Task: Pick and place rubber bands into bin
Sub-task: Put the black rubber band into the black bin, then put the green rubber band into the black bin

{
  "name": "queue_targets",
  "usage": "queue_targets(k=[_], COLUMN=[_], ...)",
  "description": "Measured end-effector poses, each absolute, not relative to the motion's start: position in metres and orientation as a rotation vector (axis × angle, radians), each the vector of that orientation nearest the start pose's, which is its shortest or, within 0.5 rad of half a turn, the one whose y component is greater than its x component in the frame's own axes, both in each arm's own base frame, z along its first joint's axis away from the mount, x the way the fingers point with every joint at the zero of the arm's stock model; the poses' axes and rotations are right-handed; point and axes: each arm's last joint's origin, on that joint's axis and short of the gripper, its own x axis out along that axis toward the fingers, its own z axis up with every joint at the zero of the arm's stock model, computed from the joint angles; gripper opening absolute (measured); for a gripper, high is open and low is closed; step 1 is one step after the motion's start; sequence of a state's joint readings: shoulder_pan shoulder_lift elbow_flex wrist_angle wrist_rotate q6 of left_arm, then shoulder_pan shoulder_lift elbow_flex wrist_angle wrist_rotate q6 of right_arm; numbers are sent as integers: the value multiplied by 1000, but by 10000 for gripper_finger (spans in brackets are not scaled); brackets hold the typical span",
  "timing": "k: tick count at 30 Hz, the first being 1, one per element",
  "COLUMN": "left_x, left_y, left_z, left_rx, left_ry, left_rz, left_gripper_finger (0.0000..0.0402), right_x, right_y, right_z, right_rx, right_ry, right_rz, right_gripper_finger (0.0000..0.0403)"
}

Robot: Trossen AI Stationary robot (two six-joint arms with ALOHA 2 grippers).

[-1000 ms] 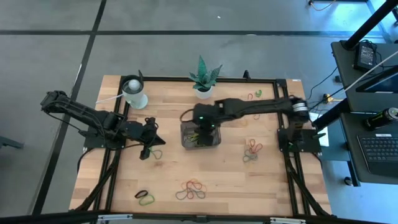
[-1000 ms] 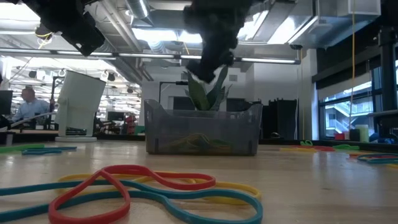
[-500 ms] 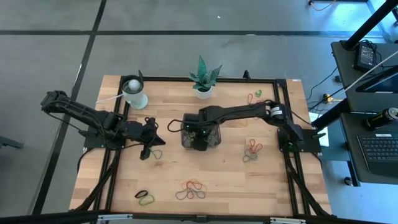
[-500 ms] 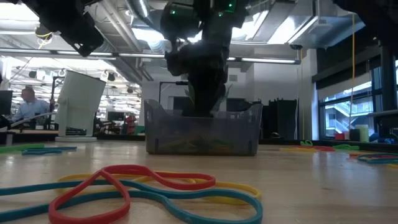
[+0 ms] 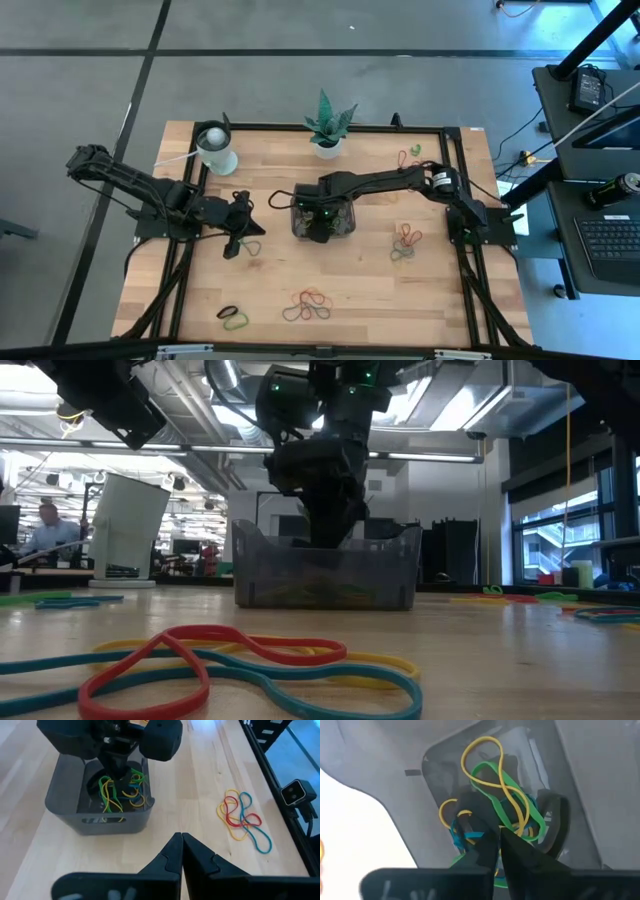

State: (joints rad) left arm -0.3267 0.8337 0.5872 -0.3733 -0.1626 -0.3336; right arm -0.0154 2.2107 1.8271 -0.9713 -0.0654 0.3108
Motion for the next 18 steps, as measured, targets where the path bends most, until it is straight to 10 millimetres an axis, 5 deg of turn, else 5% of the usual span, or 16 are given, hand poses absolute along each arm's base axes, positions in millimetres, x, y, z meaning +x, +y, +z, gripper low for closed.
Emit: queue_targets(k=[12, 18], left_x=[166, 166], left_y=[-50, -50], left_z=[241, 242], left_rx=[-139, -134], left_ry=[614, 605], left_rz=[-37, -14], left_gripper_finger=[2, 2], right_x=[446, 447], right_y=[-5, -5], right_z=[187, 211], right_rx=[358, 355], right_ry=[1371, 1328], right_rz=[-208, -215], right_gripper_finger=[89, 89])
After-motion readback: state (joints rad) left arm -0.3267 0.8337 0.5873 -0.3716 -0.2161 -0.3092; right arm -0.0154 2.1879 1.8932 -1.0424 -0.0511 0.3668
